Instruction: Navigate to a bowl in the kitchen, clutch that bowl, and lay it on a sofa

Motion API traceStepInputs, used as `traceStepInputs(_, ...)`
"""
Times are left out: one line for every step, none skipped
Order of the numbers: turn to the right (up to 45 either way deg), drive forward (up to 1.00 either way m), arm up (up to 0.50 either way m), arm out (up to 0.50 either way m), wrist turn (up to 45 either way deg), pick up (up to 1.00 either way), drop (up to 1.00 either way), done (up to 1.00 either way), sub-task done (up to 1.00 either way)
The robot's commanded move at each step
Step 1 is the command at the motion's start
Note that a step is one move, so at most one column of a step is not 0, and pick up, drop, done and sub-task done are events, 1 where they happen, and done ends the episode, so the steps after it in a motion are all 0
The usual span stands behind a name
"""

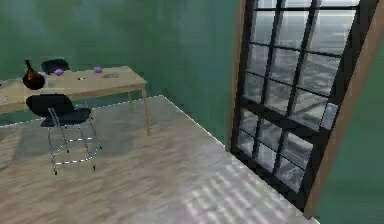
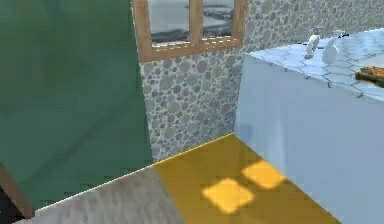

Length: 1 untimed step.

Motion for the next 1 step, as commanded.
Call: traceStepInputs(-45.0,0.0,0.0,0.0,0.0,0.0,0.0,0.0,0.0)
